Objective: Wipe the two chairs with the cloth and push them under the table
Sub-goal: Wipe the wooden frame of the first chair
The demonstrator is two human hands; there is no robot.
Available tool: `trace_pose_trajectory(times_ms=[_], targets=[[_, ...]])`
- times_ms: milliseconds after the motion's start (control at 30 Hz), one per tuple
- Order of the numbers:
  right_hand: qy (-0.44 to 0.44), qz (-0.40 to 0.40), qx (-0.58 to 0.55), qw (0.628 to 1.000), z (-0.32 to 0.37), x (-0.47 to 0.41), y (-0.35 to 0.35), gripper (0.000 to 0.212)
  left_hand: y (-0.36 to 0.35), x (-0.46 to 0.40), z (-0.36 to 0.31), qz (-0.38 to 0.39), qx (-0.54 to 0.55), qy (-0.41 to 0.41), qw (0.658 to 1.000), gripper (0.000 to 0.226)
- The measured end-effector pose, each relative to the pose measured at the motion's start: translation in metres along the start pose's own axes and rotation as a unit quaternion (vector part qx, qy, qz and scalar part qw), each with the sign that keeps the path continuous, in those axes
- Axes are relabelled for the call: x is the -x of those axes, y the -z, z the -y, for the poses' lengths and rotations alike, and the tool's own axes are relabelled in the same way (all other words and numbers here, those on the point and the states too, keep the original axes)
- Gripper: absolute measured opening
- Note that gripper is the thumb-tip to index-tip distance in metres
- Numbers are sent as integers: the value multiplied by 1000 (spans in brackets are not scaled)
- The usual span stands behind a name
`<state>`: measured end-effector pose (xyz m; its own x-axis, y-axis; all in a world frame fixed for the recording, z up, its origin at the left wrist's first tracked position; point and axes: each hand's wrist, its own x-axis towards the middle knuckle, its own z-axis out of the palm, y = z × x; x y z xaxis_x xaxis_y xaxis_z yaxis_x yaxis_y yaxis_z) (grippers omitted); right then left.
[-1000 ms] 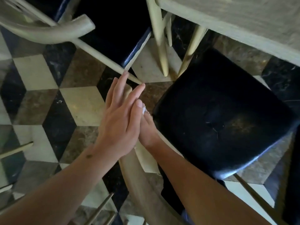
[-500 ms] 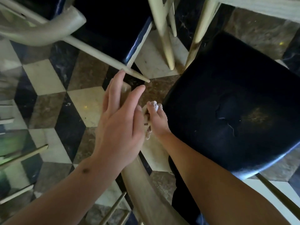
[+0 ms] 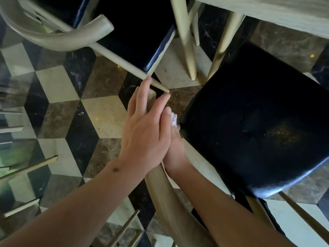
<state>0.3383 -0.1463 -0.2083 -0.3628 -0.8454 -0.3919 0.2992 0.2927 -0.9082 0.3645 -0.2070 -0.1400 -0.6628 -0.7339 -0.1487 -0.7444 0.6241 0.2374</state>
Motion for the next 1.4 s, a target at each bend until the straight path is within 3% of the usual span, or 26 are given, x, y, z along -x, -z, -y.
trace_pose_trajectory(times_ms=[67,133,333,533,633,733,933,1000,1067,1200,1300,1400], targets=[[-27,-14,-19,999,-10,-9,0,34,-1,1,0,-10,-12,3,1000,42],[-58,-9,-48,997,-22,-21,5,23,1,-1,0,-6,-9,-3,1000,42],[-209,-6,-27,977,-70,-61,23,57,4,-1,1,3,5,8,1000,43],[-243,20,33,969,-82,-84,32,52,2,-1,4,6,2,9,1000,51],[-323,25,-35,945,-69,-95,49,58,2,-3,3,18,-15,14,1000,53],[-371,-47,-130,918,-57,-84,81,51,6,-3,0,20,-9,19,1000,52],[-330,-34,-251,909,-44,17,163,40,10,4,-4,9,-18,12,1000,45],[-321,-19,-257,911,-34,50,182,41,13,17,-11,-26,-53,-21,998,40],[-304,-4,-230,924,-24,82,201,43,15,47,-28,-36,-22,-54,998,38],[-281,28,-196,939,-18,149,235,52,4,147,-85,70,29,-94,993,44],[-274,5,-227,934,-29,189,259,61,-12,204,-129,152,35,-104,982,50],[-271,-37,-302,913,-53,217,279,63,-27,226,-157,161,15,-126,979,45]])
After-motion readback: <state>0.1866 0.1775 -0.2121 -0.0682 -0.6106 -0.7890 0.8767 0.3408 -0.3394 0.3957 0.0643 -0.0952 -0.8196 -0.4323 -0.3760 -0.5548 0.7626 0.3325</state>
